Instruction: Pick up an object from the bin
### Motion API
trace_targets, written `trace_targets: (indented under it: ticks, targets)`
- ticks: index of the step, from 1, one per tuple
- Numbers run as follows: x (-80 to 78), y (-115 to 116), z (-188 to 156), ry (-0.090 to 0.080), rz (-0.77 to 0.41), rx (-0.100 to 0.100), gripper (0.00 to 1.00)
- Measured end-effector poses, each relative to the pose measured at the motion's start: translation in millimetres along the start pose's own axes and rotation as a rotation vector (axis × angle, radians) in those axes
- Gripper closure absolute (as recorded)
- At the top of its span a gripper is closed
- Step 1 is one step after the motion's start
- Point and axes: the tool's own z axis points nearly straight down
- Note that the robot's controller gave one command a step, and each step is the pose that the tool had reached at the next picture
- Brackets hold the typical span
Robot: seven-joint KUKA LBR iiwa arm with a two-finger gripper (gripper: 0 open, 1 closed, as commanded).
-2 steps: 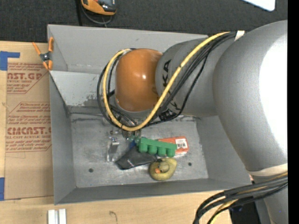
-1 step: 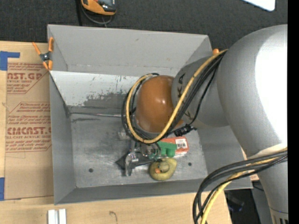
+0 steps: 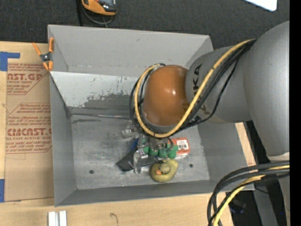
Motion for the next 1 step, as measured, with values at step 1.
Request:
trace_targets:
  ticks: [1]
  targets:
    - [-3.2,2.8,20.8,-0.006,0.072,-0.001,0.0]
